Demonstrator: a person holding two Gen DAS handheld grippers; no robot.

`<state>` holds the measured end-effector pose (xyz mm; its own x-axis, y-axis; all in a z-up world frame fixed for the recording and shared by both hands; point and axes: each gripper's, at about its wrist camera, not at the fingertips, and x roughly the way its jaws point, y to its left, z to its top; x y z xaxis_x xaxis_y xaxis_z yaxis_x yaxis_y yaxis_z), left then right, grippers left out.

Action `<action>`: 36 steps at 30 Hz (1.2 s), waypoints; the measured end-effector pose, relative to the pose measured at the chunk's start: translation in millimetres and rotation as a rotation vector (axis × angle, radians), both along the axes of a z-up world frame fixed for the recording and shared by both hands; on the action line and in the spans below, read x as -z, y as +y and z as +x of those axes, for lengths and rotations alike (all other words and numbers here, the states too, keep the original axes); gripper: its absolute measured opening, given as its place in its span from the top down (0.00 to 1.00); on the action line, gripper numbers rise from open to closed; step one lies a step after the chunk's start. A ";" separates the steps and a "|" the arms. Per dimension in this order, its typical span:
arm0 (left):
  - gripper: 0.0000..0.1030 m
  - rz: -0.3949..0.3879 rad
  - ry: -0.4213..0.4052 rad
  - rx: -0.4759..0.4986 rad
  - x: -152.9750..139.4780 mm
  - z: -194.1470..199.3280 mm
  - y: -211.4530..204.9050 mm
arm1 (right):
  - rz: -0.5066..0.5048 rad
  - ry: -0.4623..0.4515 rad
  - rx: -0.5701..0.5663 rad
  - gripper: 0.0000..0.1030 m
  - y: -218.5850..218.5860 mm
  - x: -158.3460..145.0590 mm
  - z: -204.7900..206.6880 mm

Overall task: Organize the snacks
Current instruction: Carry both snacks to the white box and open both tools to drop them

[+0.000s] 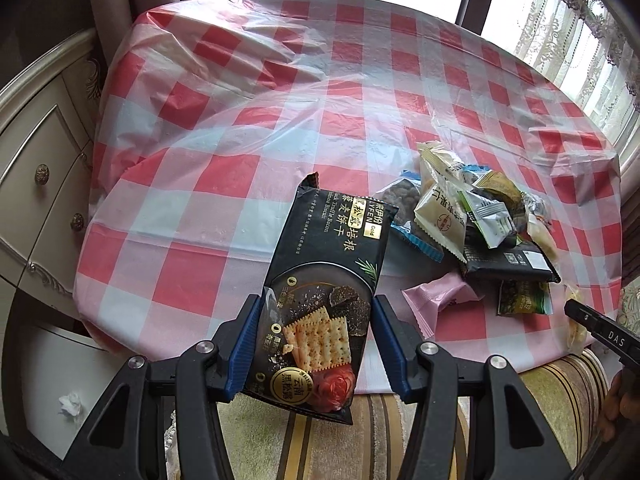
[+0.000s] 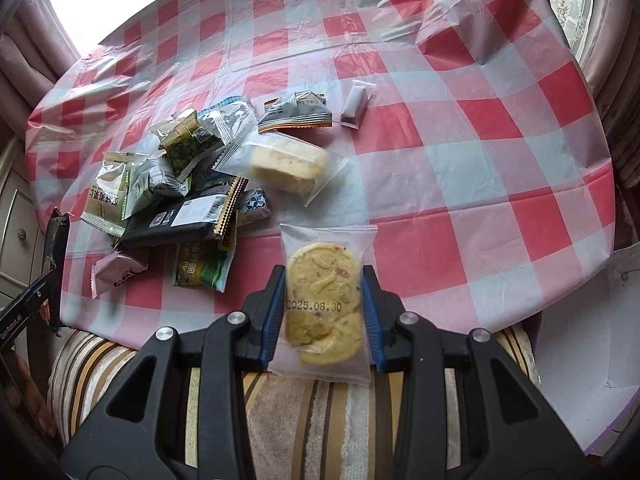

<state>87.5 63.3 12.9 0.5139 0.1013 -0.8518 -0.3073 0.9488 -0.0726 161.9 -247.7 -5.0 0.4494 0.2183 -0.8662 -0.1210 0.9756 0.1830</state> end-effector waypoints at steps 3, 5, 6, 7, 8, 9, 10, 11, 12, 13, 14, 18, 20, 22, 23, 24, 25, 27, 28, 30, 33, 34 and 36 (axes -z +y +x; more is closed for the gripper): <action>0.46 0.015 -0.016 0.018 -10.7 -2.6 -10.5 | 0.026 -0.017 0.008 0.61 -11.4 -6.9 -5.8; 0.46 0.022 -0.026 0.042 -17.4 -2.3 -21.4 | 0.044 -0.021 0.023 0.61 -21.7 -9.0 -8.0; 0.46 0.026 -0.031 0.055 -20.8 -1.5 -27.8 | 0.052 -0.022 0.031 0.61 -27.4 -9.7 -9.3; 0.46 0.029 -0.036 0.071 -24.5 -0.1 -35.5 | 0.058 -0.022 0.041 0.61 -33.3 -10.2 -10.0; 0.46 0.030 -0.041 0.088 -27.4 1.9 -43.4 | 0.063 -0.026 0.051 0.61 -40.2 -11.2 -11.9; 0.46 0.031 -0.045 0.107 -30.1 4.1 -51.7 | 0.070 -0.029 0.064 0.61 -47.2 -12.3 -13.8; 0.46 0.033 -0.050 0.128 -32.8 6.3 -61.2 | 0.078 -0.032 0.076 0.61 -54.3 -13.2 -15.2; 0.46 0.034 -0.055 0.153 -35.1 8.9 -72.0 | 0.086 -0.035 0.091 0.61 -62.4 -14.4 -17.0; 0.46 0.034 -0.058 0.179 -36.9 11.7 -83.0 | 0.094 -0.036 0.107 0.61 -70.4 -14.7 -18.5; 0.46 0.034 -0.060 0.207 -38.1 14.9 -94.8 | 0.101 -0.037 0.123 0.61 -79.7 -14.9 -20.3; 0.46 0.032 -0.060 0.234 -38.4 17.8 -106.9 | 0.102 -0.039 0.138 0.61 -88.2 -15.0 -21.9; 0.46 0.023 -0.056 0.348 -37.1 29.1 -158.6 | 0.106 -0.038 0.216 0.61 -126.7 -12.0 -28.4; 0.46 0.018 -0.055 0.405 -36.0 33.8 -185.1 | 0.104 -0.036 0.259 0.61 -147.1 -9.9 -31.9; 0.46 0.012 -0.050 0.464 -34.5 39.1 -211.7 | 0.090 -0.037 0.299 0.61 -166.6 -7.6 -35.5; 0.46 0.008 -0.048 0.495 -33.7 41.6 -224.7 | 0.081 -0.039 0.320 0.61 -176.0 -6.3 -37.5; 0.46 0.006 -0.048 0.527 -33.0 43.8 -238.7 | 0.071 -0.037 0.342 0.61 -185.8 -4.4 -39.8; 0.46 0.005 -0.046 0.559 -32.4 45.9 -251.6 | 0.067 -0.033 0.364 0.61 -195.4 -2.2 -42.0; 0.46 0.002 -0.044 0.622 -31.6 49.6 -277.5 | 0.060 -0.021 0.404 0.61 -214.0 3.4 -46.7; 0.46 -0.001 -0.042 0.654 -31.1 51.5 -290.5 | 0.054 -0.015 0.421 0.61 -222.2 6.5 -48.9; 0.46 -0.004 -0.038 0.717 -30.2 53.3 -316.1 | 0.053 0.001 0.455 0.61 -237.5 12.2 -53.1; 0.46 -0.018 -0.022 0.810 -26.1 54.7 -353.5 | 0.049 0.018 0.500 0.61 -256.8 19.0 -58.1; 0.46 -0.022 -0.016 0.841 -24.5 54.3 -365.4 | 0.045 0.023 0.514 0.61 -262.1 21.3 -58.7; 0.46 -0.017 -0.006 0.904 -21.4 52.7 -388.8 | 0.042 0.033 0.540 0.61 -273.8 25.8 -61.2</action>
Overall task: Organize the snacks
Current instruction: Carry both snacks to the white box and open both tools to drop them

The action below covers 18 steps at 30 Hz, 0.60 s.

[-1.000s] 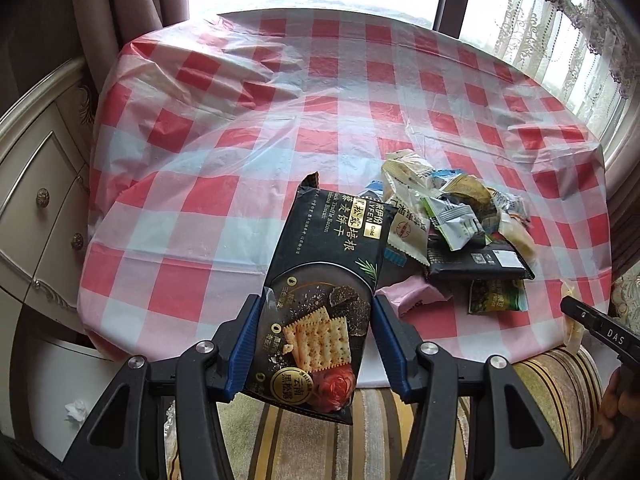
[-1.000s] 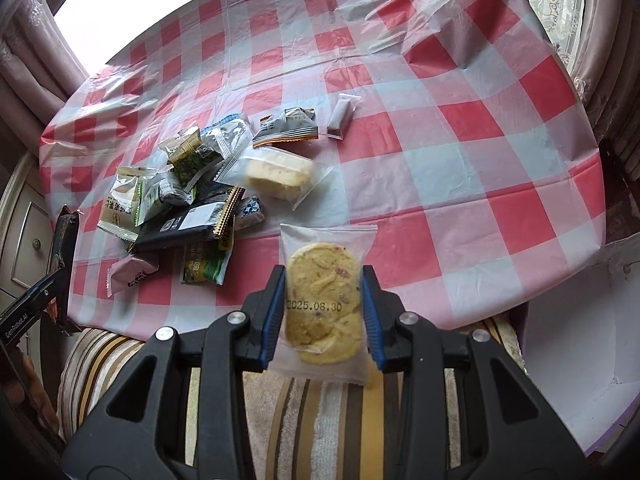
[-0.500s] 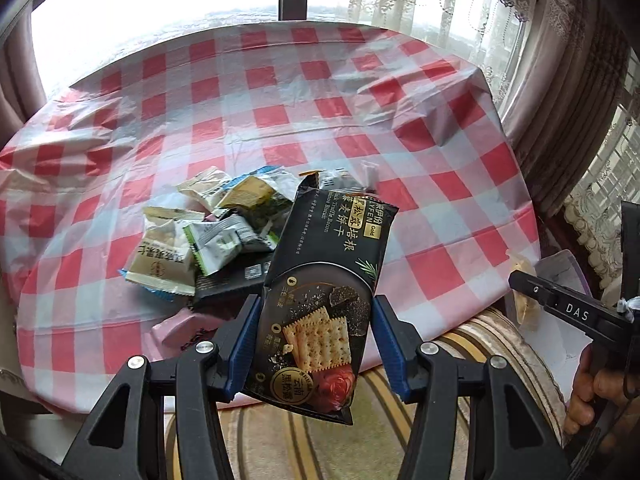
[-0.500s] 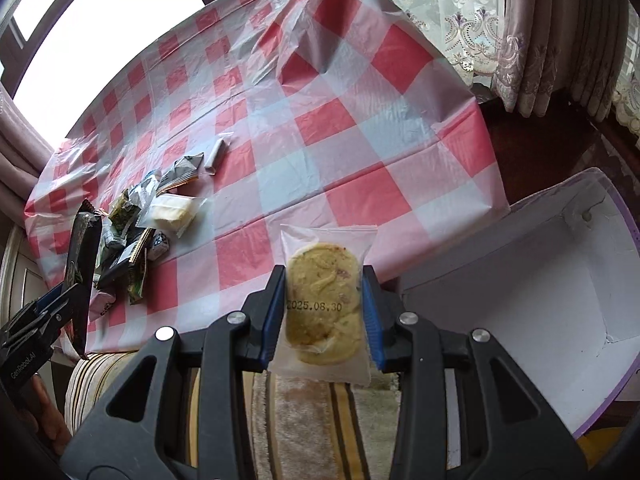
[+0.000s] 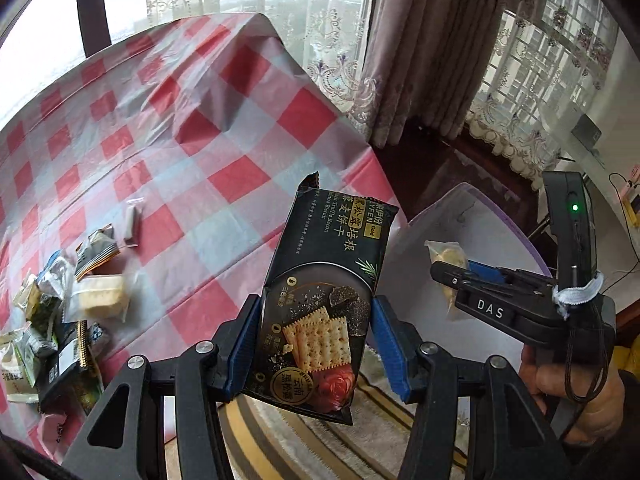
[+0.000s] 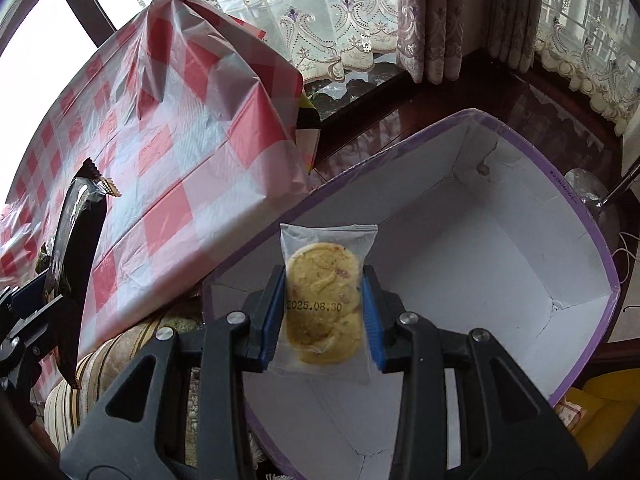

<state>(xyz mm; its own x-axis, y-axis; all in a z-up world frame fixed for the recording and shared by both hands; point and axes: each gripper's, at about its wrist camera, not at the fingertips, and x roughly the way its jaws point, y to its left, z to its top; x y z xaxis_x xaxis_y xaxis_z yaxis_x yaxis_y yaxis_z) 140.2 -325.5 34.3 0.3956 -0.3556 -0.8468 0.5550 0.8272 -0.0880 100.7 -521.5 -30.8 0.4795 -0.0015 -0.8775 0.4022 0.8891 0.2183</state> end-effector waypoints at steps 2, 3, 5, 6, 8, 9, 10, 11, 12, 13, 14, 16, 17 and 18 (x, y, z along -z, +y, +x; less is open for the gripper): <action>0.46 0.004 0.008 0.058 3.6 -2.5 -21.5 | -0.004 0.016 0.025 0.61 -9.8 5.0 -1.9; 0.46 0.005 0.016 0.083 6.2 -3.3 -30.7 | -0.003 0.020 0.035 0.61 -14.4 7.0 -2.8; 0.46 0.009 0.037 0.125 12.4 -3.2 -47.4 | 0.002 0.027 0.054 0.61 -22.8 10.3 -5.3; 0.46 0.013 0.047 0.140 15.8 -2.7 -54.7 | 0.001 0.030 0.066 0.60 -26.3 11.3 -6.5; 0.46 0.021 0.061 0.167 21.0 -3.3 -66.6 | -0.003 0.032 0.082 0.60 -32.5 11.8 -8.3; 0.46 0.019 0.069 0.181 23.4 -3.1 -71.7 | -0.006 0.032 0.087 0.60 -35.0 11.3 -9.3; 0.46 0.018 0.074 0.190 25.2 -2.8 -76.5 | -0.010 0.031 0.092 0.60 -37.2 10.3 -10.3; 0.46 0.017 0.071 0.198 25.7 -2.9 -80.7 | -0.017 0.030 0.099 0.58 -40.0 9.5 -12.5; 0.47 0.014 0.066 0.208 25.3 -3.2 -84.5 | -0.024 0.030 0.109 0.52 -42.3 7.9 -13.8; 0.46 0.011 0.059 0.218 24.5 -2.9 -88.1 | -0.035 0.027 0.119 0.42 -43.5 5.8 -14.6; 0.45 0.013 0.052 0.222 24.1 -1.7 -90.8 | -0.052 0.024 0.127 0.37 -45.4 3.6 -14.8; 0.30 0.028 0.030 0.205 23.0 0.6 -90.9 | -0.096 0.028 0.132 0.31 -45.4 -1.1 -14.0; 0.26 0.023 0.015 0.191 21.3 1.7 -88.1 | -0.127 0.033 0.136 0.31 -44.2 -4.1 -13.3; 0.22 0.007 0.004 0.176 18.9 2.5 -83.2 | -0.160 0.034 0.141 0.30 -42.3 -7.5 -12.8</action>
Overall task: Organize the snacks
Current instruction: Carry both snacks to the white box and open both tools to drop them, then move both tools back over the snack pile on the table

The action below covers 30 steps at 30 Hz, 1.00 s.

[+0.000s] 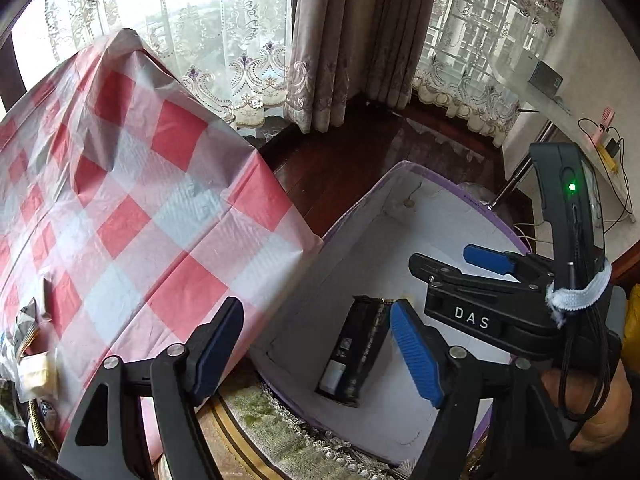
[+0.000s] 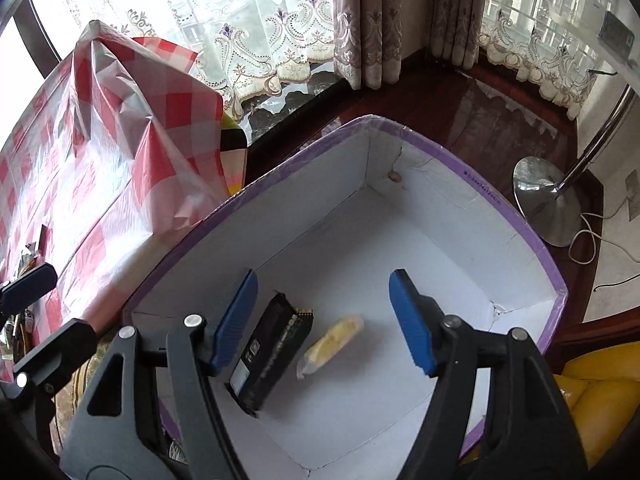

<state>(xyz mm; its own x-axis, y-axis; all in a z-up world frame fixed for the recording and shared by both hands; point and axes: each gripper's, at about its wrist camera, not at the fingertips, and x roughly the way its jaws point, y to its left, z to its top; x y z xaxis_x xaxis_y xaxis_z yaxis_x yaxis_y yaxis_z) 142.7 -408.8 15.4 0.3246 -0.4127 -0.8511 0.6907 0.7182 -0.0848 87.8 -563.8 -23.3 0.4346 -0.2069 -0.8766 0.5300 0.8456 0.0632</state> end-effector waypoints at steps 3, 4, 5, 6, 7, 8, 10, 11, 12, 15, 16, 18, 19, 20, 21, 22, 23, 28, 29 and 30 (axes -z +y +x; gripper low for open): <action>0.21 -0.047 -0.029 -0.051 -8.1 3.0 15.8 | -0.089 0.002 0.014 0.25 5.9 -9.6 3.3; 0.21 -0.055 -0.046 -0.062 -11.0 2.9 20.8 | -0.108 -0.014 0.010 0.24 7.8 -13.5 3.9; 0.21 -0.063 -0.065 -0.069 -14.3 1.9 25.8 | -0.127 -0.051 -0.008 0.23 10.3 -17.9 3.7; 0.21 -0.070 -0.083 -0.070 -17.0 0.3 30.1 | -0.155 -0.088 -0.032 0.20 16.0 -23.4 3.1; 0.21 -0.077 -0.094 -0.069 -19.3 -1.4 34.5 | -0.196 -0.113 -0.054 0.17 23.3 -28.4 3.2; 0.21 -0.085 -0.100 -0.072 -21.6 -3.1 38.4 | -0.236 -0.127 -0.074 0.14 31.0 -32.4 4.5; 0.21 -0.099 -0.098 -0.089 -24.4 -4.3 48.6 | -0.250 -0.138 -0.109 0.12 41.7 -38.8 8.6; 0.21 -0.094 -0.106 -0.099 -24.4 -5.2 52.3 | -0.233 -0.147 -0.129 0.12 45.9 -41.3 10.8; 0.21 -0.075 -0.120 -0.110 -24.8 -6.4 56.1 | -0.211 -0.161 -0.151 0.12 49.8 -43.3 11.8; 0.21 -0.063 -0.145 -0.150 -26.3 -9.8 72.5 | -0.100 -0.222 -0.204 0.12 60.7 -47.7 12.2; 0.21 -0.070 -0.151 -0.172 -28.2 -10.4 80.7 | -0.067 -0.234 -0.225 0.12 65.9 -49.0 13.0; 0.21 -0.082 -0.178 -0.204 -32.1 -12.7 96.0 | -0.046 -0.241 -0.275 0.12 80.6 -52.0 16.3; 0.21 -0.089 -0.194 -0.222 -34.8 -14.1 103.7 | -0.045 -0.243 -0.300 0.12 91.0 -52.3 17.7; 0.21 -0.096 -0.207 -0.242 -36.7 -14.7 111.3 | -0.040 -0.247 -0.322 0.12 99.5 -53.4 19.2; 0.21 -0.101 -0.216 -0.260 -38.9 -15.3 118.5 | -0.028 -0.252 -0.343 0.12 108.4 -53.7 20.4; 0.21 -0.102 -0.228 -0.278 -40.6 -15.8 125.3 | -0.016 -0.255 -0.362 0.12 116.5 -54.9 22.1; 0.21 -0.101 -0.237 -0.298 -41.8 -16.3 131.6 | -0.007 -0.256 -0.378 0.12 124.9 -55.7 23.6; 0.21 -0.134 -0.245 -0.407 -45.5 -16.3 173.0 | -0.008 -0.248 -0.439 0.12 163.5 -57.6 31.4; 0.21 -0.144 -0.244 -0.433 -46.0 -16.2 182.9 | -0.006 -0.244 -0.458 0.12 171.1 -58.2 33.4; 0.21 -0.153 -0.241 -0.460 -46.4 -16.0 192.7 | -0.010 -0.237 -0.478 0.12 178.5 -57.4 35.8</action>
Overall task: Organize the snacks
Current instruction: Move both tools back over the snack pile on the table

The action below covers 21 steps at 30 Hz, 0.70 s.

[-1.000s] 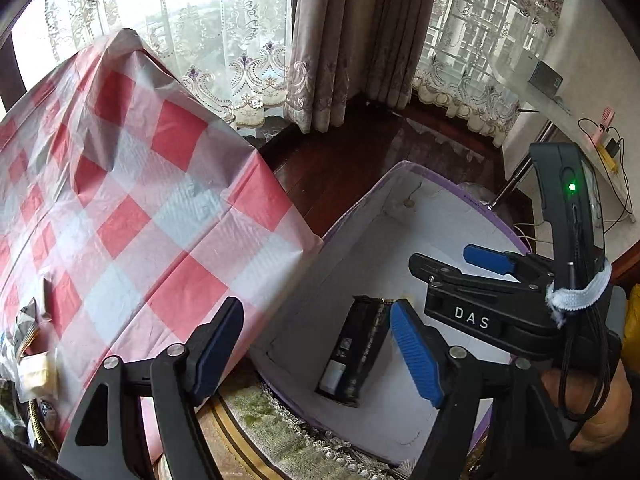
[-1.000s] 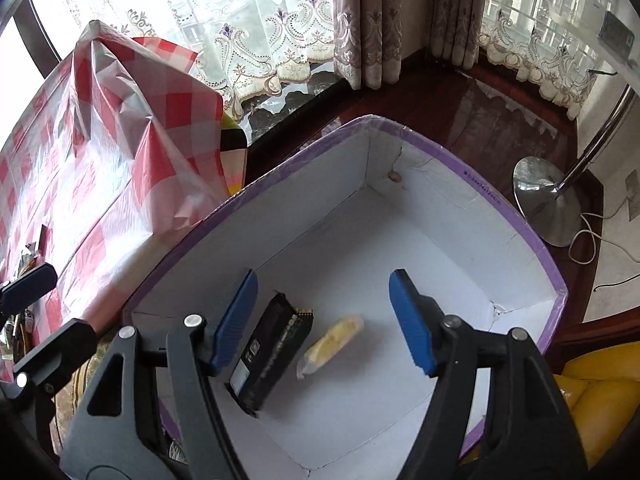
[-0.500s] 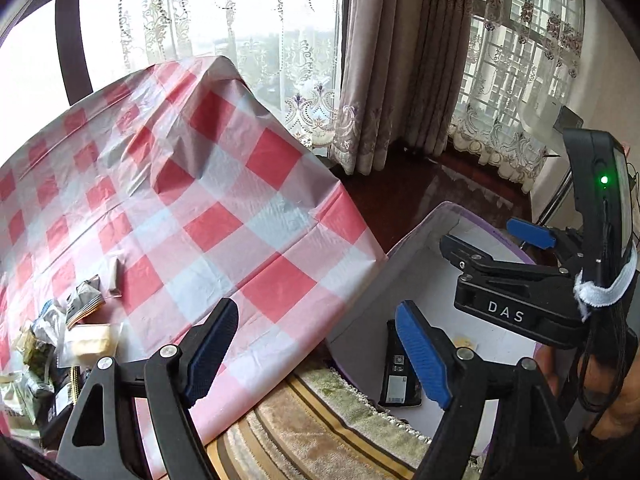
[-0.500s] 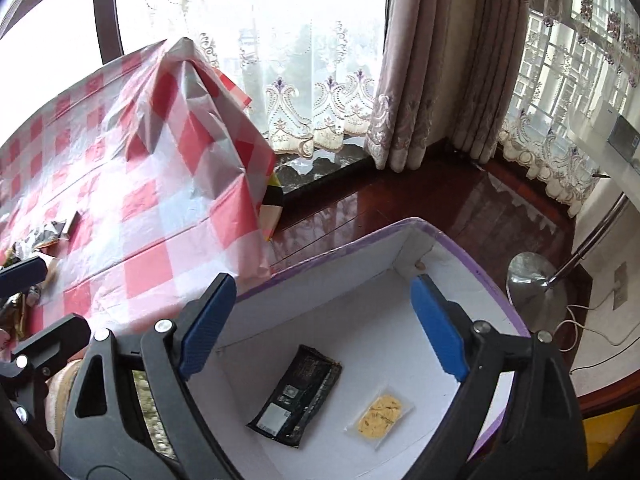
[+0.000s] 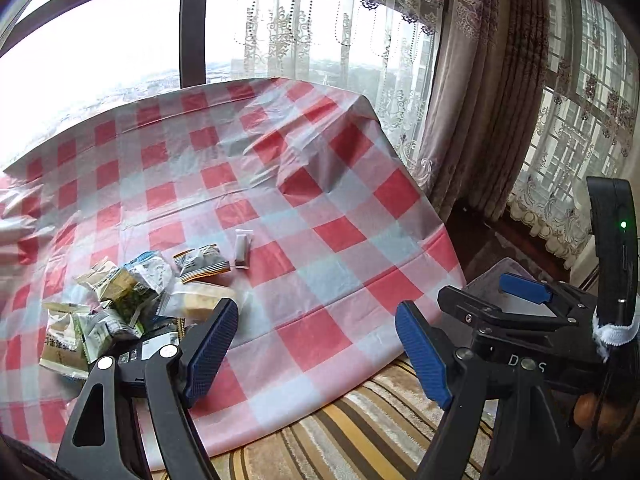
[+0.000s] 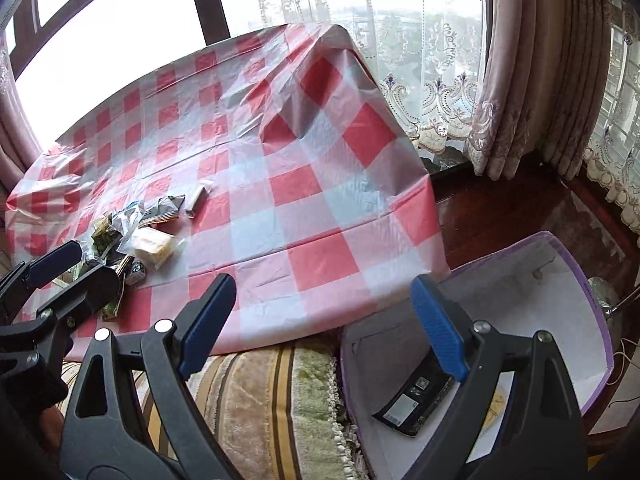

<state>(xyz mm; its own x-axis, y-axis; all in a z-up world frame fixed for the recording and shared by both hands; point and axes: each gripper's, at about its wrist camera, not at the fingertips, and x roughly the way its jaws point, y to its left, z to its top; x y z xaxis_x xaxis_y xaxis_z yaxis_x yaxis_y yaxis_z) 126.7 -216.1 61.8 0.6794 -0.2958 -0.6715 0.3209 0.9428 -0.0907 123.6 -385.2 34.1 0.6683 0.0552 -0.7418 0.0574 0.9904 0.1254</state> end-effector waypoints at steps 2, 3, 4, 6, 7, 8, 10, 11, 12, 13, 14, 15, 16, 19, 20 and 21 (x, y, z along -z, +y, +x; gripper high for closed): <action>0.21 -0.035 0.012 -0.045 0.4 0.1 20.7 | -0.019 0.008 -0.038 0.12 14.1 0.3 4.6; 0.21 -0.051 0.018 -0.071 0.9 0.2 30.9 | -0.022 0.013 -0.057 0.12 20.3 0.8 6.7; 0.23 -0.068 0.024 -0.093 1.8 0.6 40.5 | -0.021 0.014 -0.069 0.12 25.6 1.3 8.1; 0.30 -0.099 0.033 -0.132 4.3 -0.8 59.4 | -0.024 0.013 -0.092 0.12 36.1 1.4 11.3; 0.33 -0.114 0.036 -0.156 5.4 -1.2 68.8 | -0.025 0.014 -0.110 0.12 40.9 1.5 13.4; 0.34 -0.128 0.039 -0.180 6.7 -0.4 78.1 | -0.026 0.016 -0.124 0.12 45.8 2.1 15.0; 0.38 -0.151 0.043 -0.226 9.3 -1.0 96.6 | -0.032 0.019 -0.142 0.12 54.6 3.2 19.3; 0.39 -0.158 0.045 -0.247 10.6 -0.6 105.1 | -0.037 0.022 -0.154 0.12 59.7 4.5 21.9; 0.40 -0.163 0.046 -0.270 12.1 -0.3 113.4 | -0.040 0.023 -0.166 0.12 64.2 5.6 24.4; 0.41 -0.167 0.048 -0.295 13.5 0.2 121.9 | -0.041 0.023 -0.177 0.12 68.3 6.7 26.5; 0.41 -0.175 0.051 -0.318 15.3 0.7 130.7 | -0.042 0.024 -0.189 0.12 72.4 8.5 29.4; 0.42 -0.183 0.056 -0.338 17.1 1.1 139.1 | -0.044 0.028 -0.199 0.12 76.6 10.3 32.5; 0.43 -0.190 0.061 -0.357 19.0 2.0 146.5 | -0.046 0.030 -0.210 0.12 80.4 12.3 35.5; 0.45 -0.199 0.070 -0.407 24.1 3.7 166.0 | -0.061 0.038 -0.241 0.12 91.6 18.0 44.8; 0.45 -0.198 0.072 -0.422 25.8 4.6 171.6 | -0.068 0.039 -0.251 0.12 95.2 19.5 47.9; 0.45 -0.199 0.075 -0.436 27.3 5.6 177.0 | -0.075 0.038 -0.261 0.12 98.3 20.7 50.7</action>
